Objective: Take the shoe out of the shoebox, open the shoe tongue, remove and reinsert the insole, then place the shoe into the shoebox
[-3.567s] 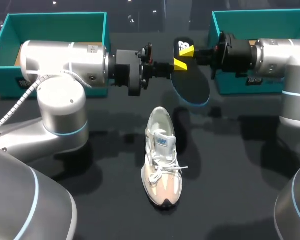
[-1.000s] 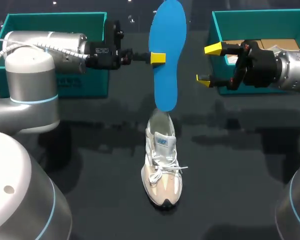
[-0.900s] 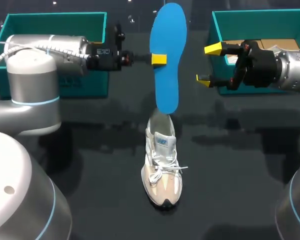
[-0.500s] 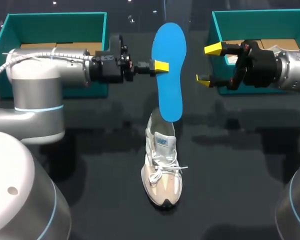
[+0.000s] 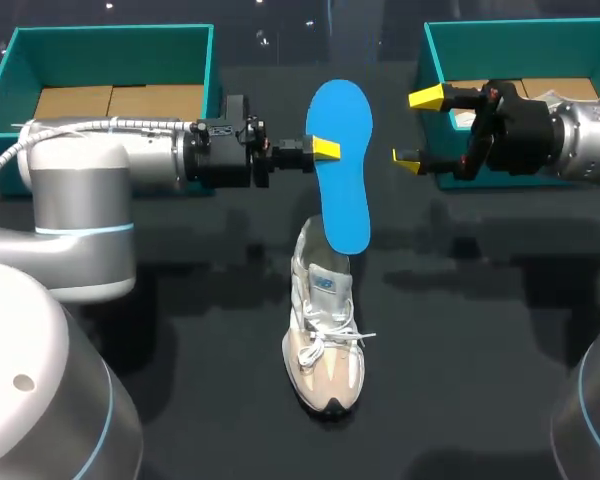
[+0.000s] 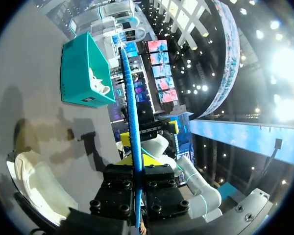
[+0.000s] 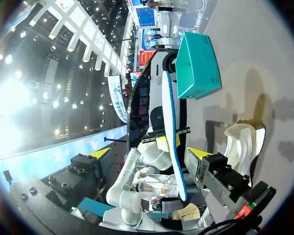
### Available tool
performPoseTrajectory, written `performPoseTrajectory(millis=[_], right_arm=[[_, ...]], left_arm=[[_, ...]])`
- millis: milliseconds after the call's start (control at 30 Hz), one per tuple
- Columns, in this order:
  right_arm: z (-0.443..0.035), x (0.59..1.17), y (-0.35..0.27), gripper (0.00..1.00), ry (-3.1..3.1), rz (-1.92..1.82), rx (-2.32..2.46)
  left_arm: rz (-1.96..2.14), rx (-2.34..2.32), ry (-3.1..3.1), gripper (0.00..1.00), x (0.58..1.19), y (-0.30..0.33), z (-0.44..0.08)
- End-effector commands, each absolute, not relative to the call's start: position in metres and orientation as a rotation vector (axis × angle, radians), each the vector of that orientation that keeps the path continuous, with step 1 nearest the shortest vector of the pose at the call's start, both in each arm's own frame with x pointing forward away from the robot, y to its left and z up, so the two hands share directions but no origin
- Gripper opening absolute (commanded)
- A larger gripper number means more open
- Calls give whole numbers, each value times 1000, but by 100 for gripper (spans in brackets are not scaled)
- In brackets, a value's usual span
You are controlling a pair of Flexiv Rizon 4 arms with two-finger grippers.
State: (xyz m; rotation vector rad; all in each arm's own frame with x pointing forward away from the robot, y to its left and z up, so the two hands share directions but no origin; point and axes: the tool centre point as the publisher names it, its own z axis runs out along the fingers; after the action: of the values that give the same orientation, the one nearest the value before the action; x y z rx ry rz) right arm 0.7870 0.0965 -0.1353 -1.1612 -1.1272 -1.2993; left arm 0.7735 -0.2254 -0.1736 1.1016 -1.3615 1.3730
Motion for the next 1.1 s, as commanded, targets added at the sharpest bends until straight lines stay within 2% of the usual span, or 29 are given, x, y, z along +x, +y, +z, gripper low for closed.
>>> performPoseTrajectory(millis=[33, 567, 1100], right_arm=[[-135, 786, 97, 100, -1128, -1298, -1164], [-132, 783, 93, 100, -1169, -1284, -1194], [-78, 775, 90, 100, -1523, -954, -1658]], left_arm=[[1377, 1124, -1335, 0, 774, -230, -178], [1335, 1226, -1197, 0, 775, -238, -185], [1335, 1226, -1197, 0, 775, -238, -185]])
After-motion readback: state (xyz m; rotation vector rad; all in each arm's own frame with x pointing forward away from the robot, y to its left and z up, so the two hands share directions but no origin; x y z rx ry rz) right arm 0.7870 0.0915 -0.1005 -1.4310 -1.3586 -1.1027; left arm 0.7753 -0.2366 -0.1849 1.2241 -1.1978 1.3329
